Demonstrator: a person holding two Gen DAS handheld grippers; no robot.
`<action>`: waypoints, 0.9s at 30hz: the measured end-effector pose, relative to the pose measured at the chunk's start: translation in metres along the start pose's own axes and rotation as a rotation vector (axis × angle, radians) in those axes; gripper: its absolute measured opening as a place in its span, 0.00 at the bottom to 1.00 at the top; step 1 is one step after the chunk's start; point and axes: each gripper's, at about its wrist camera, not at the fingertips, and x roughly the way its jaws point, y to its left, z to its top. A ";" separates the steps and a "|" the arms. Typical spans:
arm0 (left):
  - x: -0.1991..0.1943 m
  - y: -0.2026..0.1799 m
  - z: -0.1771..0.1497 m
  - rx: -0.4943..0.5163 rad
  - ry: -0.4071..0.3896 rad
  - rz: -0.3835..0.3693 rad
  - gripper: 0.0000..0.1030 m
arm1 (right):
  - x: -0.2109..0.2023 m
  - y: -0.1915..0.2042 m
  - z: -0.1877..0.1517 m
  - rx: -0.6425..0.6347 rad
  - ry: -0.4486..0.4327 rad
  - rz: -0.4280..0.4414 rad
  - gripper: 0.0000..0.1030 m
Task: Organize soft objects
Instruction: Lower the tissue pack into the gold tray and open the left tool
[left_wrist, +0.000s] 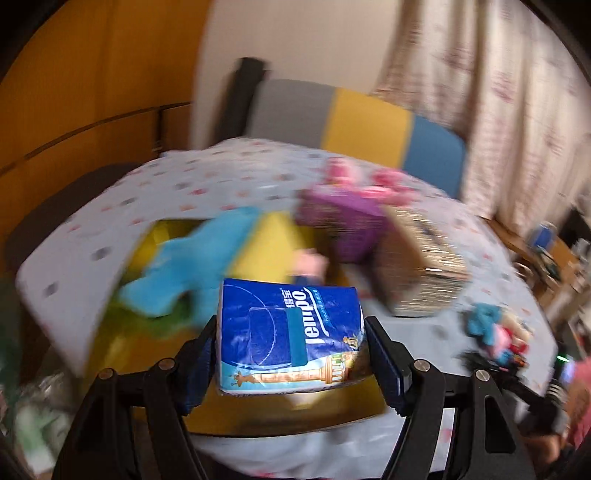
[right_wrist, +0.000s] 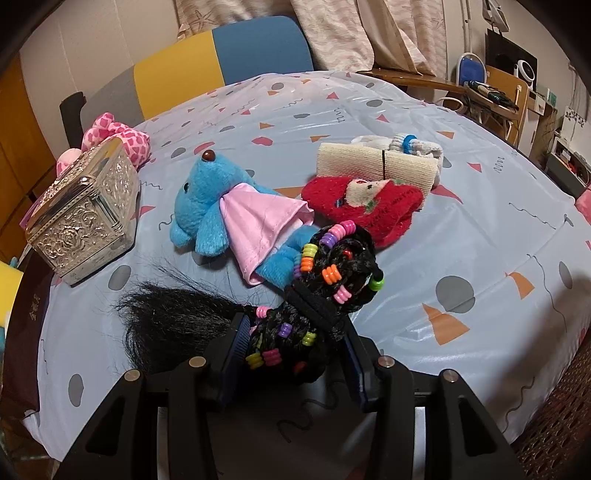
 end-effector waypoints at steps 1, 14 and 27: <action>0.000 0.012 -0.001 -0.018 0.003 0.031 0.72 | 0.000 0.000 0.000 -0.001 0.002 0.001 0.46; 0.041 0.120 -0.024 -0.141 0.098 0.313 0.90 | 0.001 0.003 0.002 -0.031 0.025 -0.010 0.46; 0.018 0.118 -0.018 -0.168 0.013 0.320 0.92 | -0.022 0.011 0.007 -0.036 -0.007 0.030 0.40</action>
